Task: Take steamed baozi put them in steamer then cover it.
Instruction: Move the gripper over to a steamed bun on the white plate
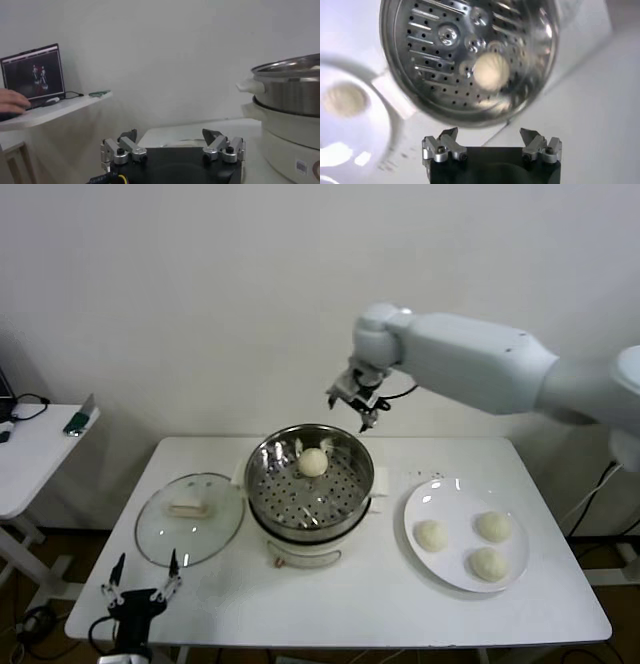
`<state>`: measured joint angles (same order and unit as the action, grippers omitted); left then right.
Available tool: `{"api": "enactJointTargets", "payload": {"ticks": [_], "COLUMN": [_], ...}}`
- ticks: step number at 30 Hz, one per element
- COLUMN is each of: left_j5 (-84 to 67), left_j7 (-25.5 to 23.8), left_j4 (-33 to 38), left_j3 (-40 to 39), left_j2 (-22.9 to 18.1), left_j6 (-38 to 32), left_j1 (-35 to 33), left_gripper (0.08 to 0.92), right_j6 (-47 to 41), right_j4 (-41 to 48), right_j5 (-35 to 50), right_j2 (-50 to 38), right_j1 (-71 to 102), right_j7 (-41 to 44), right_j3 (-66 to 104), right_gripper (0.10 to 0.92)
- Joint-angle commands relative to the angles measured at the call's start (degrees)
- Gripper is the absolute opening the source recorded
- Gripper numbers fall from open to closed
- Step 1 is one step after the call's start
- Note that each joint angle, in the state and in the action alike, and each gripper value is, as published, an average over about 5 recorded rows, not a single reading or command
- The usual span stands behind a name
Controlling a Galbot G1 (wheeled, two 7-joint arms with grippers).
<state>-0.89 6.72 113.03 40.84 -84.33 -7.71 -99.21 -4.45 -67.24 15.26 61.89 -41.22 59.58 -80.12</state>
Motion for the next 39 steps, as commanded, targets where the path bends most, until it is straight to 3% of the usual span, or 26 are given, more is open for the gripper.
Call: {"api": "enactJointTargets", "payload": {"ticks": [1, 13, 20, 39], "left_j5": [-0.41, -0.22, -0.17, -0.23], "left_j7": [-0.02, 0.36, 0.84, 1.19], "left_j4": [-0.52, -0.95, -1.34, -2.65], "left_j3": [0.08, 0.53, 0.77, 1.3], "left_j2": [0.23, -0.26, -0.62, -0.71], "left_j6": [0.01, 0.08, 0.02, -1.0], "left_j1": [-0.06, 0.2, -0.15, -0.84], "left_gripper": [0.823, 0.823, 0.823, 0.823], "right_j6": [-19.24, -18.55, -17.3, -15.69], "right_j4": [-6.26, -7.79, -5.29, 1.15], "right_j5": [20.19, 7.69, 2.51, -0.77], "right_j2": [-14.86, -23.68, -21.96, -15.3], "right_j1": [-3.63, 15.3, 24.28, 32.08], "right_j7": [-3.61, 0.76, 0.84, -0.47], "right_j3": [-5.59, -2.05, 3.61, 11.32], "right_gripper": [0.823, 0.823, 0.823, 0.823]}}
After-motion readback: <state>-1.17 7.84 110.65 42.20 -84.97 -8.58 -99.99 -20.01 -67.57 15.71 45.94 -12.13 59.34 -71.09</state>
